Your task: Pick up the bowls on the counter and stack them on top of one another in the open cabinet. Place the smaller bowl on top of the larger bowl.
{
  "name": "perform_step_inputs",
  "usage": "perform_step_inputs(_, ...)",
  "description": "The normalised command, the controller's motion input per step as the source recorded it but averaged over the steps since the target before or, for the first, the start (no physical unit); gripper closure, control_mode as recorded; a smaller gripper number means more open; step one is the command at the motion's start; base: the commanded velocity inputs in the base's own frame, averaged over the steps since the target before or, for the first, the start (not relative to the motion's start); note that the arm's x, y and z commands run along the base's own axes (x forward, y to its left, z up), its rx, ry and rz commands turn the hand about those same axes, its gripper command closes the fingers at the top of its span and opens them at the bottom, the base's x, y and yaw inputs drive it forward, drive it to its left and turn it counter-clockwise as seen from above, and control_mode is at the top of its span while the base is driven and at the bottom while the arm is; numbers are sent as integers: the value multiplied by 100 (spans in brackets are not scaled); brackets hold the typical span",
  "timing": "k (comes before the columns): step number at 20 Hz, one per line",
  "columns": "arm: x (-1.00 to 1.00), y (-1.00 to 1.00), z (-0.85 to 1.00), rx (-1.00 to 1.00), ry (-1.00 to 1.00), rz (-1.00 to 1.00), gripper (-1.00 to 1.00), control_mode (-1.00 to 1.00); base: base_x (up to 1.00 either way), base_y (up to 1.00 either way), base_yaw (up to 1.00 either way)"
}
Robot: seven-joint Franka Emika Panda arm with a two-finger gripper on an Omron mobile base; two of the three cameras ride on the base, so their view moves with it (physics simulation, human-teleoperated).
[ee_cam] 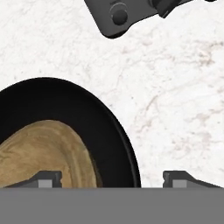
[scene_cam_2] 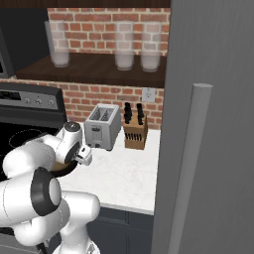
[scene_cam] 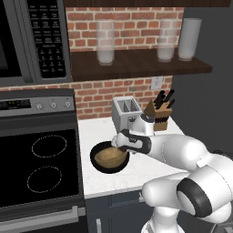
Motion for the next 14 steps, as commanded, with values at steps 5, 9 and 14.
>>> perform_step_inputs(5, 0, 12, -20, 0, 1, 0, 100, -100, 0, 0, 0)
perform_step_inputs(9, 0, 9, -13, 0, 0, 0, 100, -100, 0, 0, 0)
perform_step_inputs(14, -14, 0, 0, 0, -1, 0, 100, -100, 0, 0, 0)
